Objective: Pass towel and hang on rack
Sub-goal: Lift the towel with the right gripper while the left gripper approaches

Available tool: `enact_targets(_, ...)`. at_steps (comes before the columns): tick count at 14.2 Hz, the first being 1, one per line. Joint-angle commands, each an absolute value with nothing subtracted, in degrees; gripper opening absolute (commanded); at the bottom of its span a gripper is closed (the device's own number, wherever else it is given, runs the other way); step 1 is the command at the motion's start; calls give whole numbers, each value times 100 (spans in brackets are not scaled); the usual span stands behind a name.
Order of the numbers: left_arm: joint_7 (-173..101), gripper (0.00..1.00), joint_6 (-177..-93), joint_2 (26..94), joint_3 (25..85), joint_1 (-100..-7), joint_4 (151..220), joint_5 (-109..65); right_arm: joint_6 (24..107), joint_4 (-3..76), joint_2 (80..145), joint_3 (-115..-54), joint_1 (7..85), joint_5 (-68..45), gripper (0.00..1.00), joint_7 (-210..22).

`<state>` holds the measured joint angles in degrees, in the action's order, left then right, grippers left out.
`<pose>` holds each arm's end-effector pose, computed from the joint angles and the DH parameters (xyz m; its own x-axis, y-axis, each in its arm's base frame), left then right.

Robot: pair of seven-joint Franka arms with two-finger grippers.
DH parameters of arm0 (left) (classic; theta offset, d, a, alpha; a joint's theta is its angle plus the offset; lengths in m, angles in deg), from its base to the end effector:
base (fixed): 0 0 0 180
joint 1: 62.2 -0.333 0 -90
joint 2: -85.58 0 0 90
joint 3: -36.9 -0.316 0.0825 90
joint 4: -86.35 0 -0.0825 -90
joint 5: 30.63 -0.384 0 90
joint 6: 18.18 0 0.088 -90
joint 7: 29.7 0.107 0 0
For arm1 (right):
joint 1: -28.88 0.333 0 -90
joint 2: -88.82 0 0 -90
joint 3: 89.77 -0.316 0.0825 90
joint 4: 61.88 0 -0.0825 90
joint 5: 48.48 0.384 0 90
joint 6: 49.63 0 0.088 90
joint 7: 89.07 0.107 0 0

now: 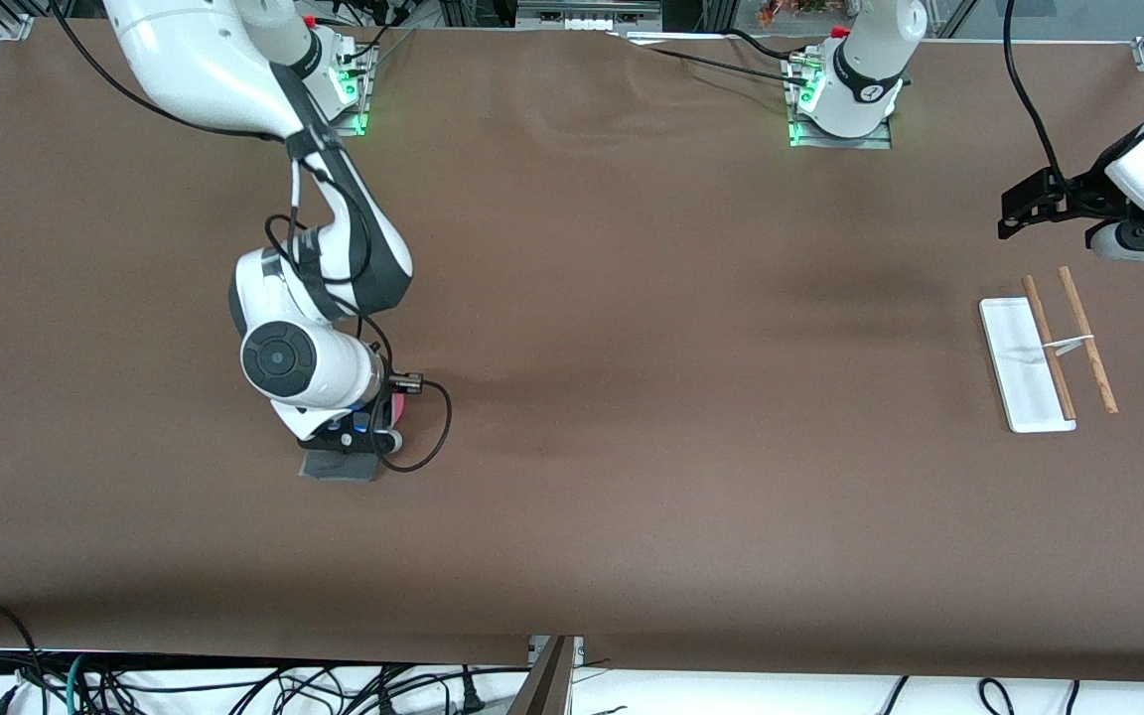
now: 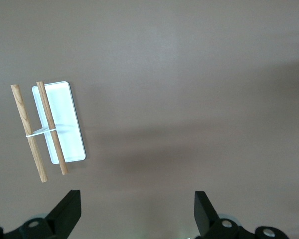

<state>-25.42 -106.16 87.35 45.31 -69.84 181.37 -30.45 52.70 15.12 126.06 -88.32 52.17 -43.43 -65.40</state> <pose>0.5386 -0.0087 0.5972 0.9919 -0.0876 -0.0920 -0.0875 -0.9962 0.0055 0.6503 0.2726 0.3297 0.9748 -0.0574 -0.2154 -0.0536 -0.9983 0.0234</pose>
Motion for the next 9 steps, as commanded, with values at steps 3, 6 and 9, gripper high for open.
enact_targets(3, -2601, 100, -10466, 8558, 4796, -6923, 17873, -3107, 3319, -43, 12626, -8888, 5568, -4260, 0, -5745)
enact_targets(6, -2531, 100, -10457, 8506, 4841, -6915, 17846, -2993, 2973, -370, 12346, -9257, 5622, -3718, 0, -4858)
enact_targets(9, -2522, 100, -10370, 8330, 4885, -6774, 17829, -2678, 3166, -431, 12091, -9275, 5639, -2689, 0, -3953)
